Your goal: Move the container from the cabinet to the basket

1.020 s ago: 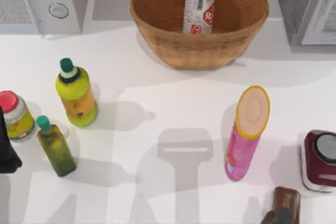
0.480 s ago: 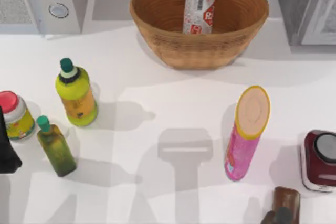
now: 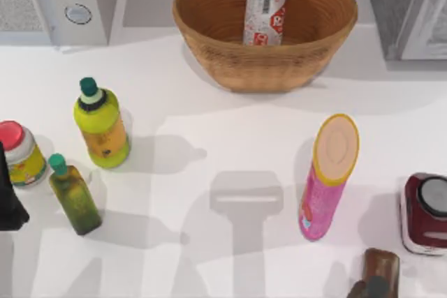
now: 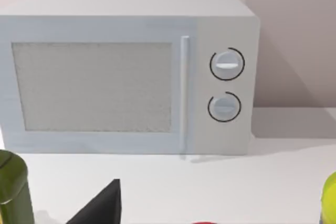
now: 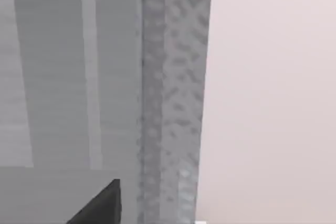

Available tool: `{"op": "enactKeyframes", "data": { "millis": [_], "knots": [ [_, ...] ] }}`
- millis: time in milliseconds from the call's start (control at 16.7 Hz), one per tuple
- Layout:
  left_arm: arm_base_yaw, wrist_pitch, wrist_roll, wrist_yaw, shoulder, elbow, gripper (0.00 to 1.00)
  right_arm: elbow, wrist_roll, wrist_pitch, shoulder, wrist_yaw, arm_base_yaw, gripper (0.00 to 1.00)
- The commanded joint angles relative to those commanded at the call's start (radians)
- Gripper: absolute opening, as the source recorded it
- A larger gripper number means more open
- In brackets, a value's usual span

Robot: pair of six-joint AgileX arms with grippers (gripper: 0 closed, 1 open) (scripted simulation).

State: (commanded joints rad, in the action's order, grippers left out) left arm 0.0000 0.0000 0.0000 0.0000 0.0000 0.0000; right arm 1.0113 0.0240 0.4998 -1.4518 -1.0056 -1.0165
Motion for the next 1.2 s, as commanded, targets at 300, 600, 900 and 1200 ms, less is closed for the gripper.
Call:
{"op": "enactKeyframes", "data": {
  "millis": [300, 600, 900, 1200],
  "knots": [
    [0.0, 0.0, 0.0, 0.0, 0.0, 0.0, 1.0, 0.352, 0.004, -0.41, 0.047, -0.01, -0.009, 1.0],
    [0.0, 0.0, 0.0, 0.0, 0.0, 0.0, 1.0, 0.625, 0.006, -0.737, 0.088, -0.021, -0.019, 1.0],
    [0.0, 0.0, 0.0, 0.0, 0.0, 0.0, 1.0, 0.739, 0.006, -0.877, 0.106, -0.027, -0.024, 1.0],
    [0.0, 0.0, 0.0, 0.0, 0.0, 0.0, 1.0, 0.74, 0.006, -0.874, 0.104, -0.026, -0.018, 1.0]
  ]
}}
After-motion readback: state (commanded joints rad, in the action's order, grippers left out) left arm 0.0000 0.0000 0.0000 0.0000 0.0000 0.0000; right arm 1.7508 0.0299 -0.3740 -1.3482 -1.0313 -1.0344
